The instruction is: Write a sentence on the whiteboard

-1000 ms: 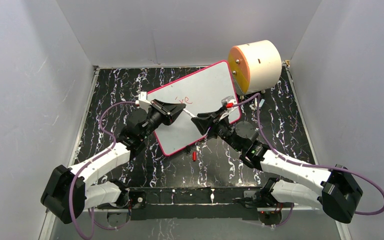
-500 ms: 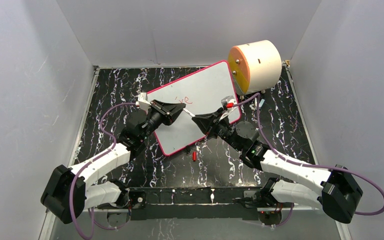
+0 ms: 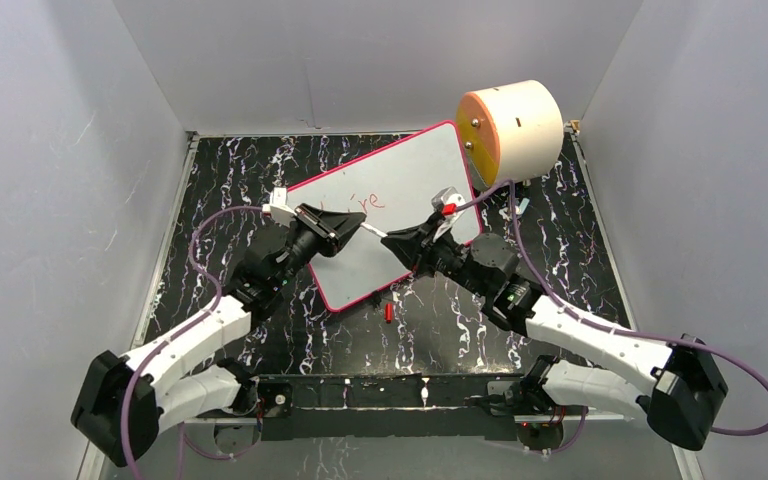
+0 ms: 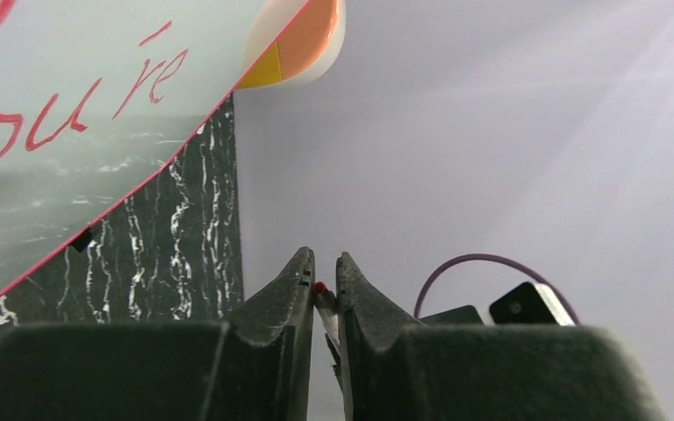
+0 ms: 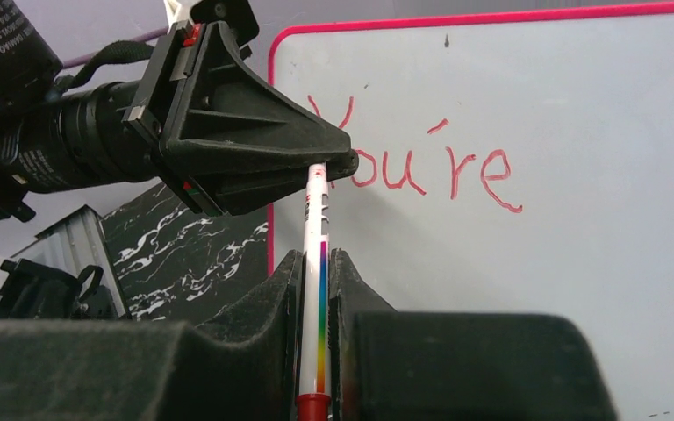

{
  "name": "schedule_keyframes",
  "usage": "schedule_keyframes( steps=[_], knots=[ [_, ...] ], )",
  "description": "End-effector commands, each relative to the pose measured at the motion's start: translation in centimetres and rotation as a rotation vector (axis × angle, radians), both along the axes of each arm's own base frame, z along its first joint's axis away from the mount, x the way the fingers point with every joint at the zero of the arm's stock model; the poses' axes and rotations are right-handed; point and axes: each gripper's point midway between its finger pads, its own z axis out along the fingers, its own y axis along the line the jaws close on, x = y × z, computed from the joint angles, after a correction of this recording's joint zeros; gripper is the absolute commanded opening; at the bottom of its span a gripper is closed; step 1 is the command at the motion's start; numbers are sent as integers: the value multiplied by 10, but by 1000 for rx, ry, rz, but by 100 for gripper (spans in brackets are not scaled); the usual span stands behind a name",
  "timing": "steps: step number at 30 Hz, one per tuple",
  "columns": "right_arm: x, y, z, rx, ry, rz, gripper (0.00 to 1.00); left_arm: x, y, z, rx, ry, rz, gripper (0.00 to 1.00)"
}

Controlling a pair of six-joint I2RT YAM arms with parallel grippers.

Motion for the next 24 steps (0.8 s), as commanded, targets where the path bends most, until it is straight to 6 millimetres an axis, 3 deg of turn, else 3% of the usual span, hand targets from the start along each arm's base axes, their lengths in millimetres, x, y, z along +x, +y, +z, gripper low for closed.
schedule_keyframes(
  steps=[1,9,15,20,24],
  knots=[
    [10,-17,51,30,-140,-71,0,1,21,12,185,-97,86,14],
    [20,-27,47,-145,-102,-128,0,-3,72,29,543,-191,227,30],
    [28,-36,52,-256,-94,-177,0,-9,106,44,829,-232,266,33],
    [38,-49,54,-311,-99,-247,0,-13,129,34,995,-211,282,42],
    [52,-59,47,-381,-65,-292,0,-20,138,12,1039,-160,280,45]
  ],
)
